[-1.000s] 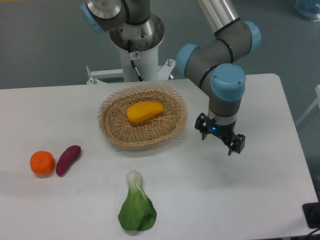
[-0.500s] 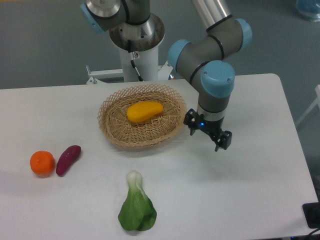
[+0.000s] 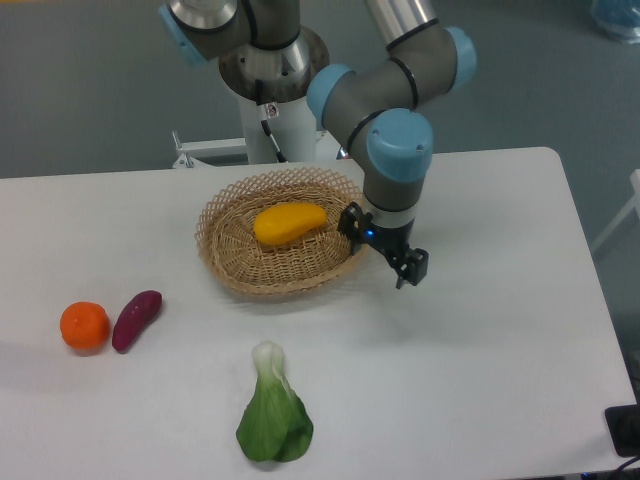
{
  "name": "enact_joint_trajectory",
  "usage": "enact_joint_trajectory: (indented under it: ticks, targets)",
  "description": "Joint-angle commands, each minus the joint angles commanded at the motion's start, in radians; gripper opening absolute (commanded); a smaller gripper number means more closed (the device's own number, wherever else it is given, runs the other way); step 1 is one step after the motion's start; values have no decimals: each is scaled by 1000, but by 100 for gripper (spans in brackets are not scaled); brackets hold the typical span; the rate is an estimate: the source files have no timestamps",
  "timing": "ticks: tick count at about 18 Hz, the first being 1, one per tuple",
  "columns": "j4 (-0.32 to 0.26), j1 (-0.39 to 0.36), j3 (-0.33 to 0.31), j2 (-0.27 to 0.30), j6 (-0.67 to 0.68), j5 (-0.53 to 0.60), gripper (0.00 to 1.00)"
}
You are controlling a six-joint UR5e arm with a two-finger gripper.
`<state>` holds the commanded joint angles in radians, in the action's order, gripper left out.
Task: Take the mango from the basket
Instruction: 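Lower the gripper into the basket around the yellow mango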
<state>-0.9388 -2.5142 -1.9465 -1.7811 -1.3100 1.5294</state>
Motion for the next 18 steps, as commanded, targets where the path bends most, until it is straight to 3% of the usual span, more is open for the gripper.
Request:
enact_joint_trajectory:
  ticks: [18]
  targets:
    - [-32,100,-155,103,-5,5,100]
